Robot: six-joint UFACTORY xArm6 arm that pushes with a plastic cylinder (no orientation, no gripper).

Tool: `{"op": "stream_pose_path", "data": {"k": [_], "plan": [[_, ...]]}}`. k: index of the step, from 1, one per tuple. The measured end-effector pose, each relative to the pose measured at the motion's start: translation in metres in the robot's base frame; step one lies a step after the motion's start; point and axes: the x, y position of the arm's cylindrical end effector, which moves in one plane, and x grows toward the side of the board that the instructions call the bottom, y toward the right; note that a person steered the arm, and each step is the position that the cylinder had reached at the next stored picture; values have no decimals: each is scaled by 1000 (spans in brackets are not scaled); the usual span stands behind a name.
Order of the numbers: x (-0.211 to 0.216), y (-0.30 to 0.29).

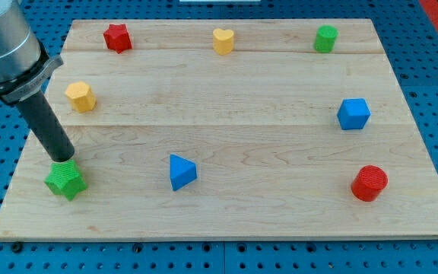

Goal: Move the blue cube to the bottom side of the green circle

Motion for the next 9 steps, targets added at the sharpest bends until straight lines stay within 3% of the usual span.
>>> {"op": "stream_pose_path", "data": {"k": [1,3,7,9], "plan": [[0,0],[9,74],[10,76],[-13,83]]}}
